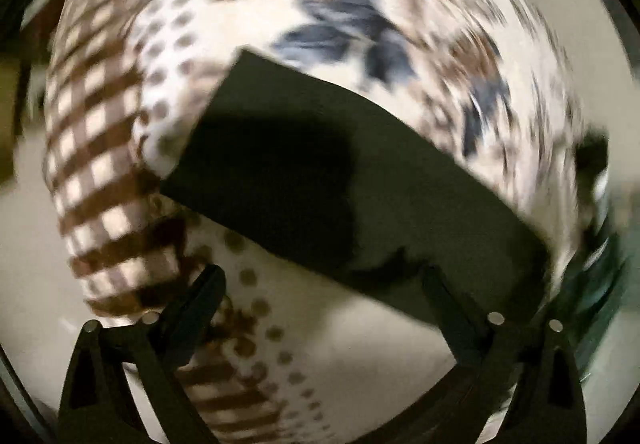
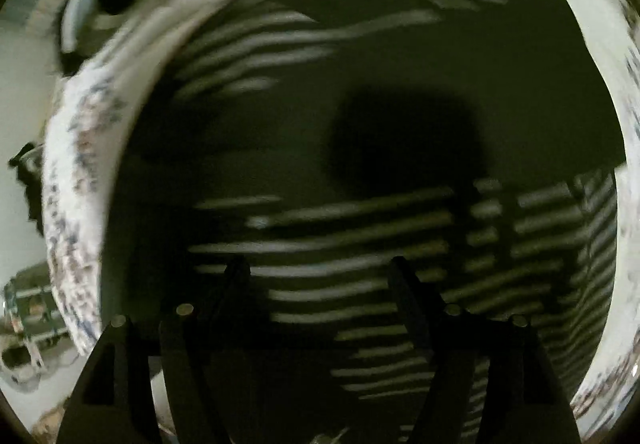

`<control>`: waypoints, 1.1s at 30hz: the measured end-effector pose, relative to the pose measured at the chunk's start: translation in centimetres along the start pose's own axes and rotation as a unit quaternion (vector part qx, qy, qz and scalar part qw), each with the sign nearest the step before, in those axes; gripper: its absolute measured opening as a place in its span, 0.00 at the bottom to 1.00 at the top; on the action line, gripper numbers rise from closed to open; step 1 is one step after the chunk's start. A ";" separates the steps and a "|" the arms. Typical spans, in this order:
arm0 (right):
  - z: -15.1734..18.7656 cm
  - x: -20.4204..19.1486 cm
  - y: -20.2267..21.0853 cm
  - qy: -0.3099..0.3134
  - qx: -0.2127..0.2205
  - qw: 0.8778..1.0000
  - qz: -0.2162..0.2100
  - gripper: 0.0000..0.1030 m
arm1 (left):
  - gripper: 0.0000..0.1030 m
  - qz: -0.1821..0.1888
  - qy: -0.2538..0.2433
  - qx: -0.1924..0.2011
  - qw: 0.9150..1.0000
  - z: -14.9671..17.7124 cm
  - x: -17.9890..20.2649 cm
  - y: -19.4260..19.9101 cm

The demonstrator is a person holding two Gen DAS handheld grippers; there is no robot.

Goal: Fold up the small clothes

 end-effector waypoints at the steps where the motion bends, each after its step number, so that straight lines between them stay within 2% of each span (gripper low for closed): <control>1: 0.2 0.8 -0.5 -0.008 -0.004 1.000 0.003 0.71 | 0.95 0.021 0.017 0.002 1.000 -0.6 -0.4 -0.1; 3: 0.4 2.0 -1.3 -0.015 -0.008 1.000 0.008 0.71 | 0.93 0.050 0.056 0.020 0.997 -2.1 -1.3 -0.4; 4: 0.6 2.4 -1.7 -0.016 -0.009 1.000 0.014 0.71 | 0.83 0.058 0.070 0.030 0.995 -2.8 -1.6 -0.5; 5: 0.6 2.6 -1.9 -0.015 -0.010 1.000 0.018 0.71 | 0.57 0.051 0.082 0.039 0.995 -3.4 -1.8 -0.5; 6: 0.6 2.6 -2.2 -0.013 -0.010 1.000 0.021 0.71 | 0.37 0.021 0.086 0.048 0.995 -4.2 -2.0 -0.4; 7: 0.6 2.4 -2.2 -0.009 -0.010 1.000 0.023 0.71 | 0.07 -0.005 0.083 0.054 0.995 -4.8 -2.0 0.0; 11: 1.3 2.0 -1.5 0.016 -0.001 0.999 0.032 0.71 | 0.07 -0.009 0.006 0.118 0.993 -6.1 2.9 4.0; 14: 1.8 1.7 -0.7 0.029 0.007 0.999 0.032 0.71 | 0.07 -0.002 -0.061 0.162 0.985 -7.5 7.1 7.1; 16: 2.0 1.7 -0.5 0.034 0.013 0.999 0.037 0.71 | 0.07 -0.011 -0.083 0.175 0.981 -8.9 7.8 7.6; 19: 1.7 1.8 -0.9 0.027 0.006 0.995 0.100 0.73 | 0.07 -0.015 -0.099 0.175 0.979 -10.1 8.9 7.5; 22: 1.0 3.3 -0.2 0.022 0.025 0.986 0.162 0.87 | 0.07 -0.030 -0.139 0.187 0.972 -9.9 11.1 7.8; 23: 0.5 3.7 0.1 0.018 0.032 0.985 0.170 0.89 | 0.07 -0.035 -0.149 0.192 0.969 -9.5 11.4 8.1; 25: -0.3 4.8 0.6 0.007 0.036 0.986 0.165 0.90 | 0.07 -0.040 -0.168 0.197 0.965 -9.1 13.0 8.2; 30: -2.2 8.6 2.2 -0.033 0.019 0.993 0.109 0.90 | 0.07 -0.057 -0.227 0.207 0.950 -6.4 19.5 8.0; 33: -2.7 11.7 4.1 -0.040 0.024 0.995 0.087 0.90 | 0.07 -0.062 -0.287 0.207 0.933 -2.9 25.4 6.9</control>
Point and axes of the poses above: each gripper's, at about its wrist camera, not at the fingertips, and y roughly against the way its jaws point, x to its right, z to its underside, the point moved 6 cm from there along -y, roughly the way its jaws point, and after that the axes turned 10 degrees about -x, right-handed, at the moved point
